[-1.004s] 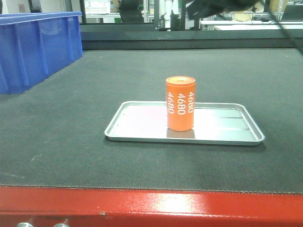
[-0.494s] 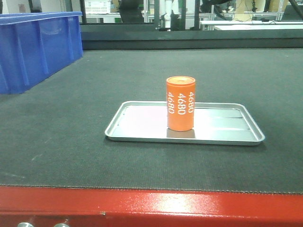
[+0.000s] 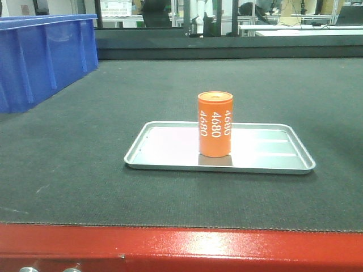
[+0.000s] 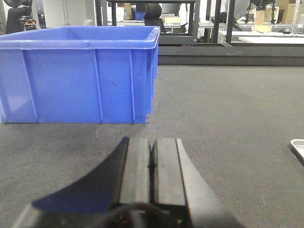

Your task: Grab orange capacitor from left shelf to right conveyor

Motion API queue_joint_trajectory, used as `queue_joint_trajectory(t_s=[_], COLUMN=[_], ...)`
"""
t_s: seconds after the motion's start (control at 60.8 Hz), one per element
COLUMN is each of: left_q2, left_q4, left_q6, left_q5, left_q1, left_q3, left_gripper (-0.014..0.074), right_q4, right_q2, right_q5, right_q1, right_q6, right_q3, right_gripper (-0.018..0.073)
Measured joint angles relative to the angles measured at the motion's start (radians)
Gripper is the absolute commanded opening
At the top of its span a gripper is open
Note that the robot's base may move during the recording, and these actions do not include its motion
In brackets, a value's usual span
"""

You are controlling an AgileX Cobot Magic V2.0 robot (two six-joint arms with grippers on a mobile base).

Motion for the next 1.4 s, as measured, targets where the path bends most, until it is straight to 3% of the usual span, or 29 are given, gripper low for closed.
queue_joint_trajectory(t_s=[0.198,0.461,0.708,0.988,1.07,1.235,1.284,1.399], left_q2=[0.0,0.0,0.0,0.0,0.0,0.0,0.0,0.0], left_q4=[0.0,0.0,0.0,0.0,0.0,0.0,0.0,0.0], left_q6=[0.0,0.0,0.0,0.0,0.0,0.0,0.0,0.0], left_q5=[0.0,0.0,0.0,0.0,0.0,0.0,0.0,0.0], left_q1=[0.0,0.0,0.0,0.0,0.0,0.0,0.0,0.0], left_q3=[0.0,0.0,0.0,0.0,0.0,0.0,0.0,0.0], left_gripper=[-0.0105,-0.0105,-0.0105,-0.0105,-0.0105,-0.0105,-0.0105,-0.0105], right_q4=[0.0,-0.021,-0.025,-0.025,0.068,0.447,0.525,0.605], right_q2=[-0.272,-0.66,-0.893,-0.905,-0.905,-0.91,-0.92,-0.965], right_q5=[0.004,-0.087,-0.121,-0.176,-0.177,-0.153,-0.153,-0.202], right_q1=[-0.144,-0.268,-0.289,-0.289,-0.289,-0.289,-0.289,-0.289], right_q6=[0.017,0.02,0.115,0.134,0.018,-0.463,-0.561,-0.646], right_q3=[0.097,0.48,0.709,0.729,0.729,0.734,0.744,0.8], right_gripper=[0.0048,0.0048,0.0048,0.0048,0.0048,0.0048,0.0048,0.0048])
